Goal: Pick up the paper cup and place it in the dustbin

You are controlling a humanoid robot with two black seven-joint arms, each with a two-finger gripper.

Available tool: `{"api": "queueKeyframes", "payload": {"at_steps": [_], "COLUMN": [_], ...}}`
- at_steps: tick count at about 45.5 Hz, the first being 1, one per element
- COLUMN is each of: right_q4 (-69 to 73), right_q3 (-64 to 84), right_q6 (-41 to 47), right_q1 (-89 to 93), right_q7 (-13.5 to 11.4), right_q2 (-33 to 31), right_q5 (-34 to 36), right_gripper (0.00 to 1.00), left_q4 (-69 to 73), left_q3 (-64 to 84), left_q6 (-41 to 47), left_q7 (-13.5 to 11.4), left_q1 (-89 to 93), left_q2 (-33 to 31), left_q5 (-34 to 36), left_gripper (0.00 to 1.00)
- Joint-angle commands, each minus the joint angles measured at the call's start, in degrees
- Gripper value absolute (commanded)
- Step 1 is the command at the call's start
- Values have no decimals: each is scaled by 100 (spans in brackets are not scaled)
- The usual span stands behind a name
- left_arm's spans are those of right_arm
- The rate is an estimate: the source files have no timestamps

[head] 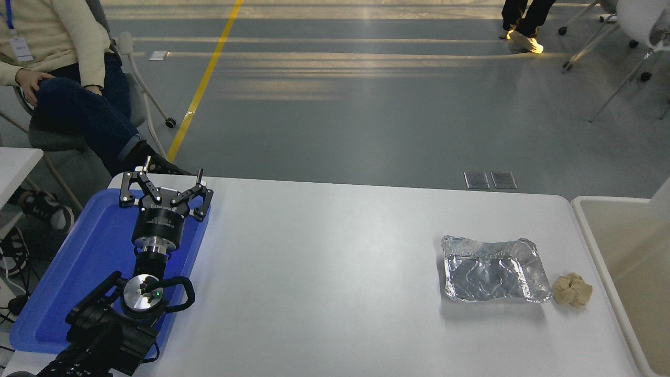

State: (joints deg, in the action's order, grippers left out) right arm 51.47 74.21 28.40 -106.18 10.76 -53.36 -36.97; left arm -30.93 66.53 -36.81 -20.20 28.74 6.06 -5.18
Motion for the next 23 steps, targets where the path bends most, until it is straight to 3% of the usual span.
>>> {"api": "queueKeyframes", "payload": {"at_steps": [1, 15, 23], "right_q4": [-1551, -3318, -4337], "right_q3": [-573, -2814, -3562], "right_q6": [-37, -72, -168], "right_q1": [1599, 4244, 5308], "right_q7": [330, 304, 295], "right_q2": [-131, -26, 510], "right_q5": [76, 647, 910], "right_gripper": [0, 0, 0], "left_q4": [0, 0, 0], "left_q3": [1, 1, 1], "left_q6": [-1, -1, -1], "left_q7": [-1, -1, -1], "left_q1": [0, 0, 0], "left_q2": [0, 0, 0], "left_q5": [0, 0, 0], "left_gripper": [100, 100, 100]}}
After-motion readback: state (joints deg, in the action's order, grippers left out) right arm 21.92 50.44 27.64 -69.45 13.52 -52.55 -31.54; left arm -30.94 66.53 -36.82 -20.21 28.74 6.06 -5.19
